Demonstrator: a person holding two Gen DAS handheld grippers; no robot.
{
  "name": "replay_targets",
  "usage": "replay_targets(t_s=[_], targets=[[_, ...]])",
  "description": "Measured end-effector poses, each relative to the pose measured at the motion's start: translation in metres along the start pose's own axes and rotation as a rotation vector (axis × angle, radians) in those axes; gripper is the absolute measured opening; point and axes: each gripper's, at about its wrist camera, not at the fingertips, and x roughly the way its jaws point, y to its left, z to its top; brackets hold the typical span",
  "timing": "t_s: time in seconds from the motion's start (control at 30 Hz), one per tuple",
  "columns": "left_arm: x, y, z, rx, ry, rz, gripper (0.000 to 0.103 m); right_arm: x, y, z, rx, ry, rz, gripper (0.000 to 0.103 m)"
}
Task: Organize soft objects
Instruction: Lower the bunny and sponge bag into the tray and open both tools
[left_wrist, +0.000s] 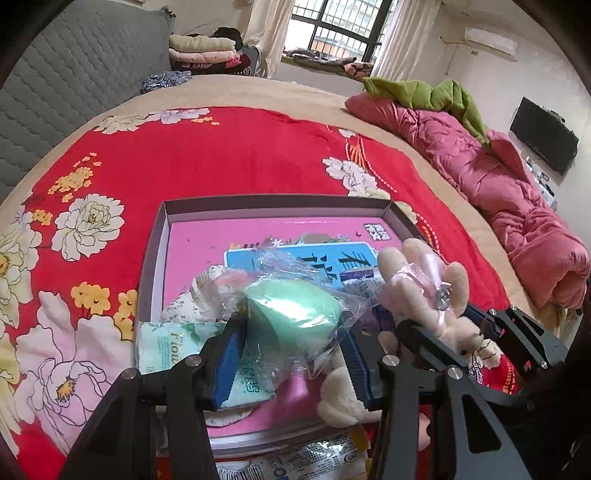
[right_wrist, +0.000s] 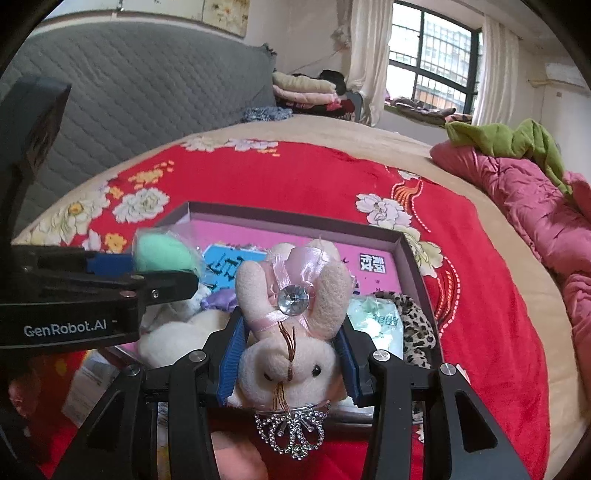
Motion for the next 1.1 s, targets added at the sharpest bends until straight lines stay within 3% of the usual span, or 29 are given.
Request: replay_targets(t_s=[0.43, 0.57, 0.67, 1.1], targets=[[0.005, 0.001, -0.001, 0.002, 0.017, -0.003, 0.051, 0.011, 0.006, -0.002, -0.029, 0.006, -0.03, 0.049], [0.006, 0.0, -0.001, 0.008, 0.02, -0.003, 0.051, 0.008, 0.006, -0.001, -0.031, -0.001, -0.029, 0.06], [0.007, -0.001, -0.001, 0.016, 0.023, 0.001, 0.052, 0.004, 0.006, 0.0, -0.034, -0.008, -0.034, 0.064], [0.011, -0.013, -0.005, 0.085, 0.041, 0.041, 0.054, -0.039, -0.007, 0.0, -0.03, -0.072, -0.067, 0.066]])
